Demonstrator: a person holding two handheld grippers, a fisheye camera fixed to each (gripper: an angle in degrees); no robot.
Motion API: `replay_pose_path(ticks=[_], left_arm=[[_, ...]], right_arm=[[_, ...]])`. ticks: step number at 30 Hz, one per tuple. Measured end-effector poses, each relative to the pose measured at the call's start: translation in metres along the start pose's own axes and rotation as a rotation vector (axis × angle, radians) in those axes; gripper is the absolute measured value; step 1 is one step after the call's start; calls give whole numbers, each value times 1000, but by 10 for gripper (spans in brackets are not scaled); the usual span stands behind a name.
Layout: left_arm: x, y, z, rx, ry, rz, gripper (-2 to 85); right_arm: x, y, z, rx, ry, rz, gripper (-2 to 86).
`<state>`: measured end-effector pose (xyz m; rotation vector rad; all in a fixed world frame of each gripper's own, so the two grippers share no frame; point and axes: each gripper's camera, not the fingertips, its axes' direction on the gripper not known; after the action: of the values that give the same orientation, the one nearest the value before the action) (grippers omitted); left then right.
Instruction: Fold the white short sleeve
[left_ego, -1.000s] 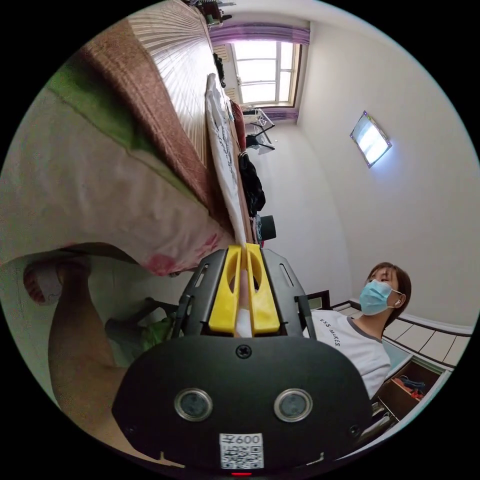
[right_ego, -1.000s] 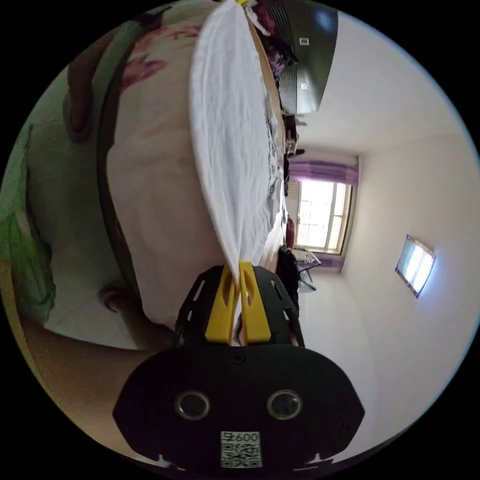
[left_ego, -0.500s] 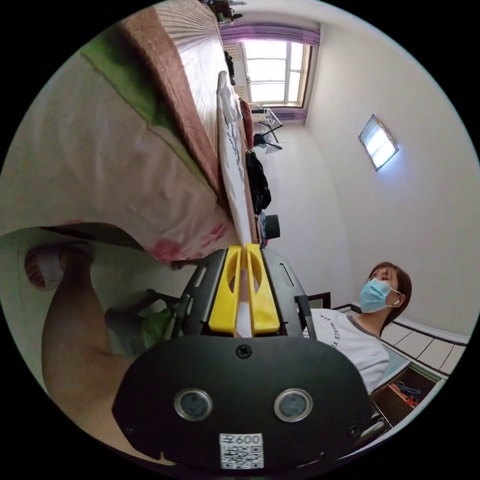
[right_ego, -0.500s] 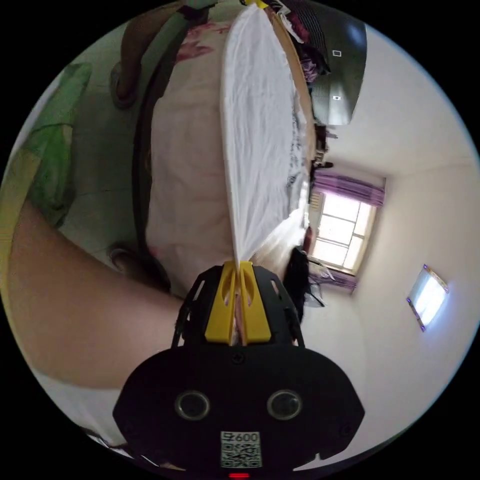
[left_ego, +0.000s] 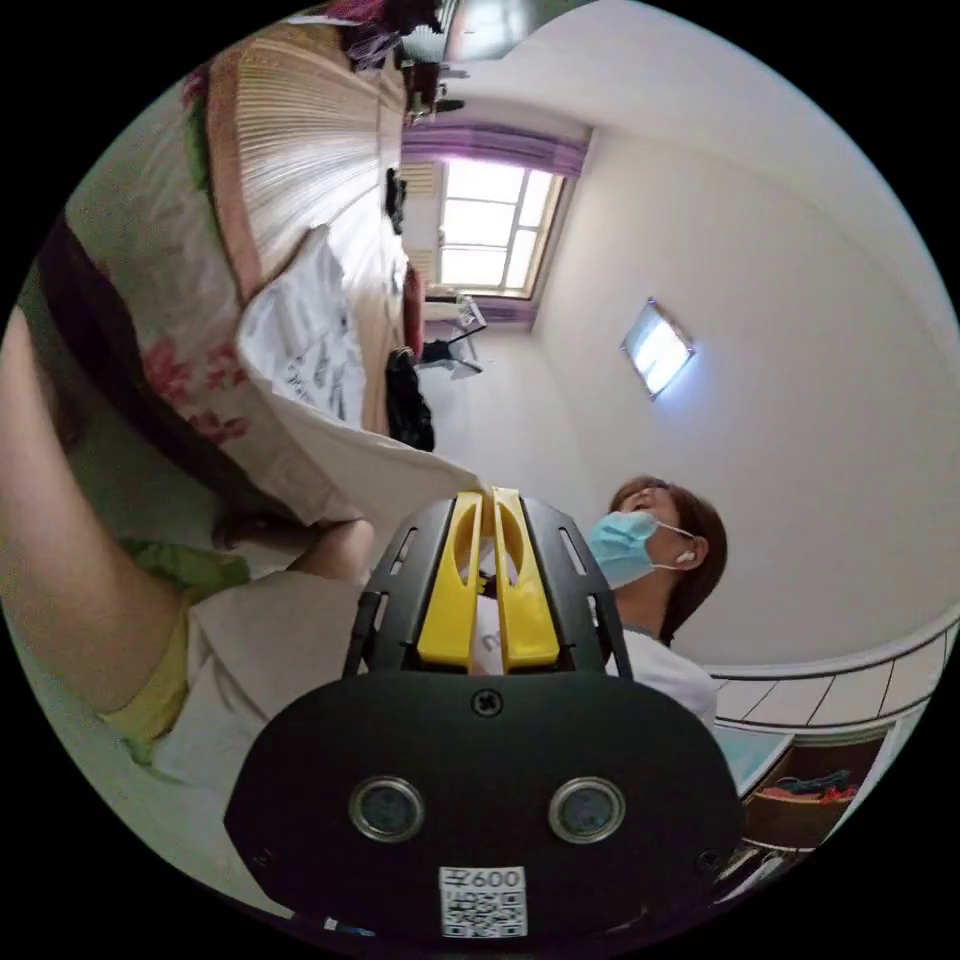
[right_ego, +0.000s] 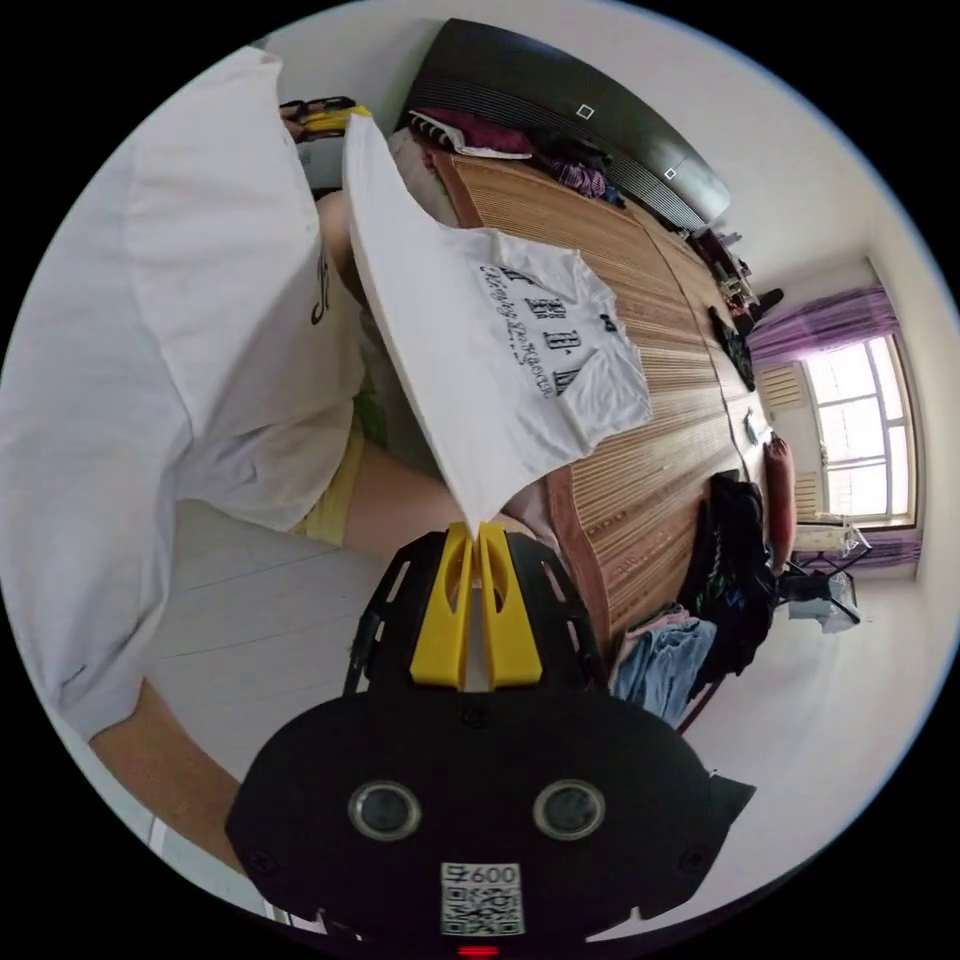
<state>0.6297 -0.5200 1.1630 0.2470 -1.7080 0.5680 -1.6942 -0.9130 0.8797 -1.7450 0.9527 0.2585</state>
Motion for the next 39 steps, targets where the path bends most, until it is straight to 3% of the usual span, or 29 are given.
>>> replay_pose_path(ticks=[7, 12, 20, 28, 39], left_arm=[[46, -105, 40, -52, -142, 223, 16], [1, -227, 78, -83, -159, 197, 16], [-107, -391, 103, 124, -271, 12, 18], [-206, -479, 79, 260, -357, -145, 18], [-310, -643, 58, 226, -452, -184, 18]], right_arm=[[108, -65, -74, 148, 168, -58, -8], [257, -133, -56, 191, 80, 13, -8], [467, -258, -10, 135, -133, 281, -8], [560, -357, 27, 8, -82, 307, -9], [726, -421, 97, -75, -319, 453, -9]])
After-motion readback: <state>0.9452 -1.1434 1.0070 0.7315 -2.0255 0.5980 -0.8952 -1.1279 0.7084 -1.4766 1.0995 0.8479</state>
